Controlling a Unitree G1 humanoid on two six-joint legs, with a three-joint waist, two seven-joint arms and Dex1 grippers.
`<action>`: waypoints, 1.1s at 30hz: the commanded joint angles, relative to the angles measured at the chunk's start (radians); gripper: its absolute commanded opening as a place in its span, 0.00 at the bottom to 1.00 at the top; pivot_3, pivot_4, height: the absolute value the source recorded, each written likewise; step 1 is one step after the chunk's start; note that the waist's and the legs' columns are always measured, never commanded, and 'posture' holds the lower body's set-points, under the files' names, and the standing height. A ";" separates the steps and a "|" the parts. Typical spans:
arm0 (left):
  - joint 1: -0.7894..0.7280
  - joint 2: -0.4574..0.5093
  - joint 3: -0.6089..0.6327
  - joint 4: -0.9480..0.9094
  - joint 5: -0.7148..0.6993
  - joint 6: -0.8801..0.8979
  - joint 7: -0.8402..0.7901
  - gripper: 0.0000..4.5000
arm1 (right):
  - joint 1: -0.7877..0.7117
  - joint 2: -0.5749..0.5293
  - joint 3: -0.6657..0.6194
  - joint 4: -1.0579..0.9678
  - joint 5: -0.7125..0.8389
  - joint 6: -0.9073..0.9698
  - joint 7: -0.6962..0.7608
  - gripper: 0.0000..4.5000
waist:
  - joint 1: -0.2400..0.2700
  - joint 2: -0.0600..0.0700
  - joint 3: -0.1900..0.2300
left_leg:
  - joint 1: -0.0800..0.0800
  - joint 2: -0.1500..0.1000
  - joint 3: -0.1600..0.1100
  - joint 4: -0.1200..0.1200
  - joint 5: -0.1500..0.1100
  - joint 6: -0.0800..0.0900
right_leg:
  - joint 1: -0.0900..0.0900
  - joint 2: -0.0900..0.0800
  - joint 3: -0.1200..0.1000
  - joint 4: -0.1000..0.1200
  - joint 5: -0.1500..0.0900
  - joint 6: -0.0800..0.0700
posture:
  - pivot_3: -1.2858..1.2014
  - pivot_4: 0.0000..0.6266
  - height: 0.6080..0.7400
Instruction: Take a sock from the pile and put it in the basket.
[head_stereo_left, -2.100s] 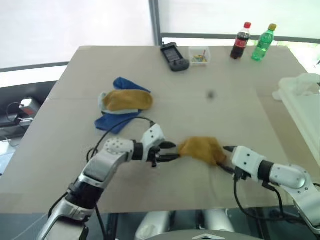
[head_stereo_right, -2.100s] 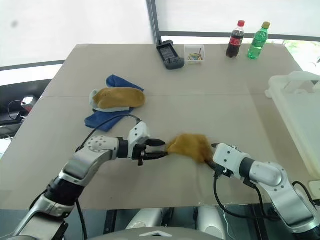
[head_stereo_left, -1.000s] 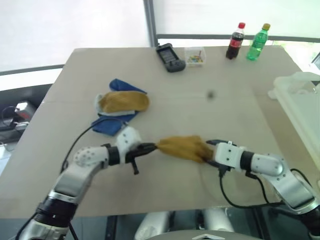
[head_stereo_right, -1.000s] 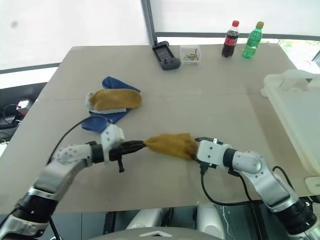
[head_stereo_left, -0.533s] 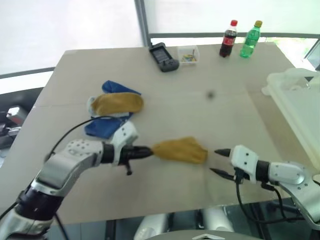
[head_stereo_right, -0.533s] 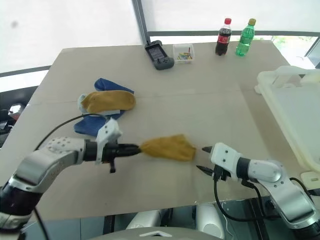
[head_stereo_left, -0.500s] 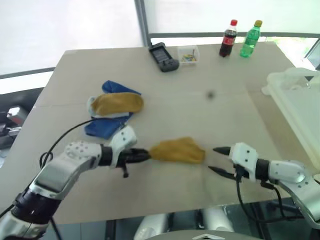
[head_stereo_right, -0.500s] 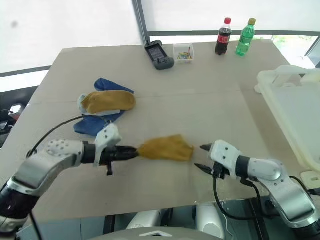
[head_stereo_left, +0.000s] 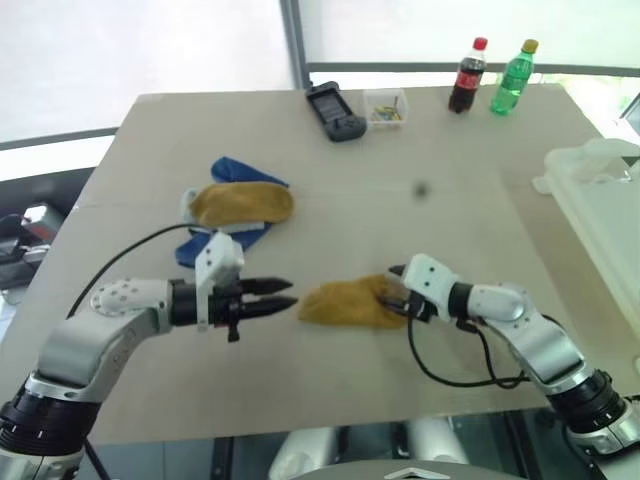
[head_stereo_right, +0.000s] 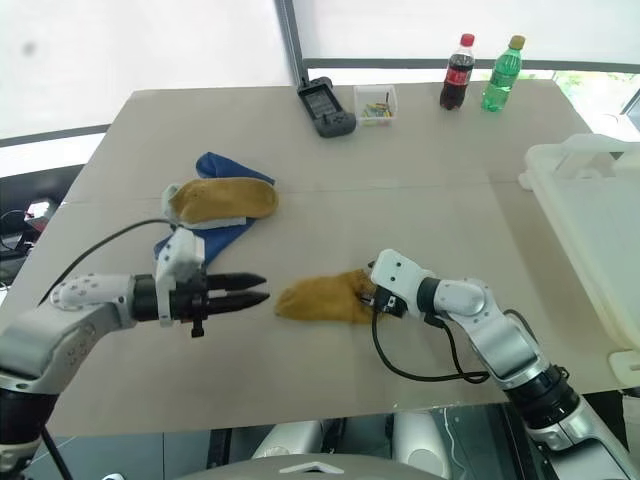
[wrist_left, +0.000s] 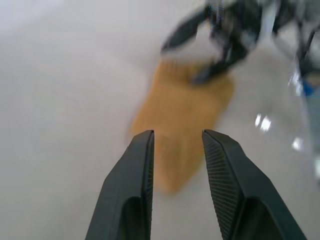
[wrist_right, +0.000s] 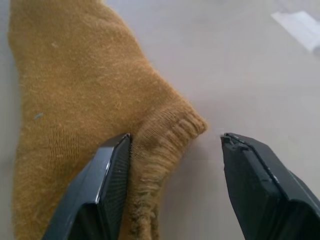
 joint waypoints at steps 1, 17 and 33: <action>-0.084 -0.105 -0.150 -0.025 0.116 0.041 0.138 0.37 | 0.023 -0.015 0.040 0.054 -0.071 -0.074 0.022 0.66 | 0.002 0.000 -0.001 | 0.004 0.000 0.000 0.000 0.000 0.000 | 0.003 0.000 0.000 0.001 0.000 0.000 | 0.52 0.24 1.00; -0.029 -0.220 -0.422 0.141 0.523 -0.267 0.121 0.37 | 0.171 -0.041 -0.009 -0.088 -0.156 0.024 -0.006 0.66 | 0.006 0.001 -0.011 | 0.006 0.001 0.001 0.000 -0.001 -0.001 | 0.005 0.001 0.003 0.002 0.000 0.000 | 0.52 0.24 1.00; -0.004 -0.336 -0.097 -0.041 0.283 -0.161 0.186 0.62 | 0.045 0.076 -0.207 -0.152 0.141 0.119 0.054 0.93 | 0.005 0.003 -0.013 | 0.003 0.001 0.001 0.001 0.000 -0.001 | 0.002 0.001 0.002 0.004 0.000 0.000 | 0.52 0.24 1.00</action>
